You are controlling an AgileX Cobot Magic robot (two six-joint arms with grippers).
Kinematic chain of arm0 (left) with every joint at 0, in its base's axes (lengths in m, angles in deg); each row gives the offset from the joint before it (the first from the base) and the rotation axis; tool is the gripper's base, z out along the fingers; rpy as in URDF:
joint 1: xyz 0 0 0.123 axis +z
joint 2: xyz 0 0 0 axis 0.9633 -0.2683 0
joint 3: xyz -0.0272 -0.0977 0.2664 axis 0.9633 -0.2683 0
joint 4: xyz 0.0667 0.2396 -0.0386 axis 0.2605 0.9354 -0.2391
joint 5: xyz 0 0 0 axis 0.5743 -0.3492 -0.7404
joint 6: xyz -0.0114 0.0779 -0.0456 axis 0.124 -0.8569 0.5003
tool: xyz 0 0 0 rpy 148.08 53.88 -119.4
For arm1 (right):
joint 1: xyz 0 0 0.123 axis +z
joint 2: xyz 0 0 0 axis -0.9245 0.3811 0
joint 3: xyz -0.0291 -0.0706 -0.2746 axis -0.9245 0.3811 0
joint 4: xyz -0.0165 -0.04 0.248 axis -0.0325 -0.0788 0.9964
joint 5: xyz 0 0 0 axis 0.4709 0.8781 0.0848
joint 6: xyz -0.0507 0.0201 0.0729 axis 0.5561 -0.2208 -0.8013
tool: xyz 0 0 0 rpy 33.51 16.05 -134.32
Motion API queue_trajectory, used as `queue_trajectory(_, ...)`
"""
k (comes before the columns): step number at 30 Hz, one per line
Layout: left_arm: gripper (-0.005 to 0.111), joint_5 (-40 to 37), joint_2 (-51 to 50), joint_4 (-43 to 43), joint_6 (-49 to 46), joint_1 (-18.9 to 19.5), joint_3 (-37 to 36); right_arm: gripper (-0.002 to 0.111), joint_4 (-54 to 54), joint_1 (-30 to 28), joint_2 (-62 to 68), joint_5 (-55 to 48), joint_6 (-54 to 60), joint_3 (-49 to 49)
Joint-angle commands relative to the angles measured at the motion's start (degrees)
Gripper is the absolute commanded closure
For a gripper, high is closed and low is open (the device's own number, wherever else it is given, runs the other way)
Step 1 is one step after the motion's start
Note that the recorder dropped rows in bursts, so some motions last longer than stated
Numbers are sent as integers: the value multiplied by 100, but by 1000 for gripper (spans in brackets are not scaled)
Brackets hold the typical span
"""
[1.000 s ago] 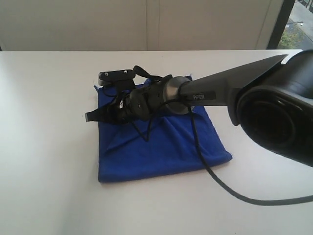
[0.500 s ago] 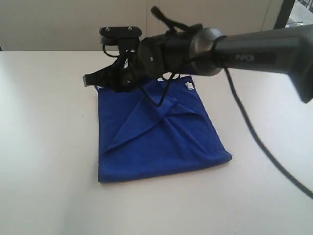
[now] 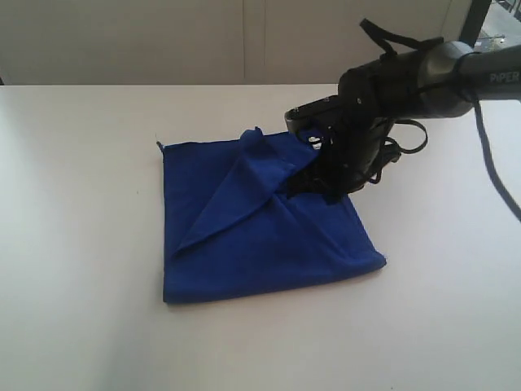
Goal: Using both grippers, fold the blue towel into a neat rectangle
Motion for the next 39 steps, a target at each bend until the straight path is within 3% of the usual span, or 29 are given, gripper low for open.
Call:
queue_trajectory(1, 107, -34, 33, -14, 29, -8, -33, 108, -28, -40, 83, 371, 88, 306)
queue_trajectory(7, 107, -34, 33, -14, 29, -8, -33, 108, -293, -180, 345, 6, -731, 387)
queue_trajectory(22, 107, -34, 33, -14, 29, -8, -33, 108, -383, -322, 326, -1163, -1194, 572)
queue_trajectory(39, 107, -34, 33, -14, 29, -8, -33, 108, -357, -314, -58, -1136, -1194, 1036)
